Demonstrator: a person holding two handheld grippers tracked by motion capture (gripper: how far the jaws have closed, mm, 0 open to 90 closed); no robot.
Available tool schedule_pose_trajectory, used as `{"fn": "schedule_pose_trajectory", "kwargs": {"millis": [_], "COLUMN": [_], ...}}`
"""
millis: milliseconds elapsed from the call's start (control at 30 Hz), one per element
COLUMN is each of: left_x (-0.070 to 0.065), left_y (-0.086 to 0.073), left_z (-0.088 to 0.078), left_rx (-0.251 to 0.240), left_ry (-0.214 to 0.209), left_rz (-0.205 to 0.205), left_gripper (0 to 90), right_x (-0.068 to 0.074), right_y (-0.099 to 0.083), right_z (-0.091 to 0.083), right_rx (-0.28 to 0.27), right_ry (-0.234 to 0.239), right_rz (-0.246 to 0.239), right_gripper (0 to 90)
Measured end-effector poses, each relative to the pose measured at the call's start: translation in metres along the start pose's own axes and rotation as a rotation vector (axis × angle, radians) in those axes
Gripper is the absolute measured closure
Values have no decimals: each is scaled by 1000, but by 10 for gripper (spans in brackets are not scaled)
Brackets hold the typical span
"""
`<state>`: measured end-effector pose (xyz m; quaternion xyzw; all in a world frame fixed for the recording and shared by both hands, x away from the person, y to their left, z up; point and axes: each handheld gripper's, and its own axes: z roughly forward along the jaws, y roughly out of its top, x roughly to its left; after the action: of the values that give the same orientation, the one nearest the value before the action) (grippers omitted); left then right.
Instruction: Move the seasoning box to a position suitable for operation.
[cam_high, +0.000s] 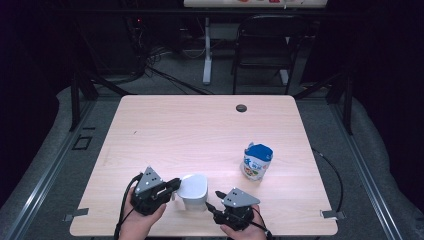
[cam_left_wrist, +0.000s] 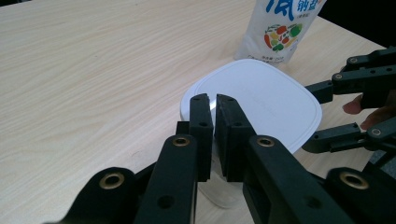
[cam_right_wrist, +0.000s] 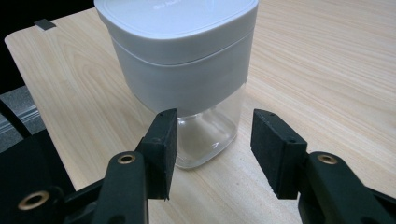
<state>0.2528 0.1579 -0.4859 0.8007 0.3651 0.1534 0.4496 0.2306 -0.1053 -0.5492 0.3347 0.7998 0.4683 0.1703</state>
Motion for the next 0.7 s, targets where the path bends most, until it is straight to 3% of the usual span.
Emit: {"fn": "schedule_pose_trajectory", "kwargs": {"millis": [133, 367, 700], "left_x": [0, 3, 3], "left_y": [4, 2, 0], "left_z": [0, 4, 7], "left_rx": [3, 1, -8], "left_ry": [2, -5, -8], "left_rz": [14, -1, -12], "left_gripper": [859, 871, 890], "right_x": [-1, -5, -6], "right_y": [2, 3, 3], "right_z": [0, 2, -3], "right_rx": [-7, -14, -17], "right_ry": [-4, -6, -7], "right_rz": [0, 29, 19], "right_gripper": [512, 513, 512]}}
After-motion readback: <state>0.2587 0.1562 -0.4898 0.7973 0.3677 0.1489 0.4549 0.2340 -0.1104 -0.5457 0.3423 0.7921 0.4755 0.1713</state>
